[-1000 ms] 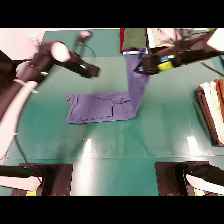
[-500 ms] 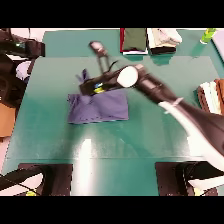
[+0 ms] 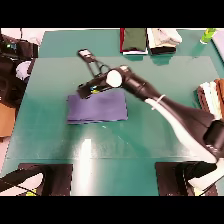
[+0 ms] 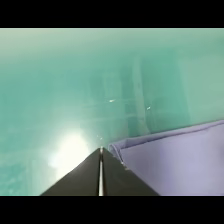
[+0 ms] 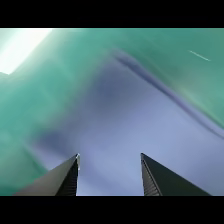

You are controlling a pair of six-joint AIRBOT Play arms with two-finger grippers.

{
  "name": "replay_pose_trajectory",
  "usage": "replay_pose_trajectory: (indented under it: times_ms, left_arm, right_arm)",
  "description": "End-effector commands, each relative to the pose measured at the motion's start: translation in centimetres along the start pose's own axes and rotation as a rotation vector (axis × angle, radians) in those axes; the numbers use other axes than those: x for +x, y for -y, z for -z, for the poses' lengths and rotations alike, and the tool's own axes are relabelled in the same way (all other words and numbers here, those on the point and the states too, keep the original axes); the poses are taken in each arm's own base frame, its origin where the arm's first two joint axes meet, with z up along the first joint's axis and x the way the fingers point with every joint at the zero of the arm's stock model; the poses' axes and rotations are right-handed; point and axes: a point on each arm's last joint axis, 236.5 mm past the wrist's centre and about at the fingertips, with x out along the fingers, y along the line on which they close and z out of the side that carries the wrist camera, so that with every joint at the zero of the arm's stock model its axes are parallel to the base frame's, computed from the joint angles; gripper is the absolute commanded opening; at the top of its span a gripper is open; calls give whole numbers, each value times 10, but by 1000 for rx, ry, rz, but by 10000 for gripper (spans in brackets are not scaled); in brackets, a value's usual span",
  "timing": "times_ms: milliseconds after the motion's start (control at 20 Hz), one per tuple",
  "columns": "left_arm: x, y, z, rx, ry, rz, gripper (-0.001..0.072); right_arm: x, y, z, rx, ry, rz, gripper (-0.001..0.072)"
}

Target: Fold the shirts.

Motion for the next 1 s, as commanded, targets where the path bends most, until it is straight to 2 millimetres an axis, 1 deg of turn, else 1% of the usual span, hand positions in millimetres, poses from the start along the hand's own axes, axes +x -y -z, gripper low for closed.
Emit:
replay_pose_trajectory:
  times_ms: [0, 50, 100, 150, 200, 250, 350, 500, 650, 850, 900, 950]
  left_arm:
    - [-1, 3, 5, -3, -22, 14, 24]
    - [-1, 6, 6, -5, -24, 24, 24]
    - [0, 9, 5, -7, -22, 37, 24]
    - [0, 12, 4, -4, -16, 51, 24]
    - [0, 15, 2, -8, -10, 66, 24]
    - [-1, 20, 1, -8, -4, 84, 24]
    - [-1, 23, -2, -11, 6, 95, 24]
    - [-1, 23, -1, -12, 5, 96, 24]
    - [-1, 23, 0, -12, 0, 98, 24]
    - [-1, 24, 1, -12, -5, 101, 24]
    - [-1, 24, 1, -13, -6, 103, 24]
    - [-1, 25, 2, -13, -8, 104, 24]
  right_arm:
    - [-43, 99, 61, 115, -175, 206, 450]
    - [-56, 123, 84, 209, -219, 239, 450]
    - [-66, 144, 104, 296, -250, 271, 453]
    - [-73, 160, 121, 357, -273, 287, 514]
    - [-77, 170, 135, 420, -288, 282, 631]
    - [-77, 176, 144, 489, -289, 262, 633]
    - [-65, 176, 149, 597, -268, 200, 633]
    - [-36, 168, 146, 681, -241, 132, 632]
    - [-5, 152, 144, 686, -222, 96, 631]
    - [19, 130, 146, 652, -247, 72, 622]
    - [23, 126, 146, 636, -268, 69, 614]
    - [27, 123, 144, 621, -287, 61, 526]
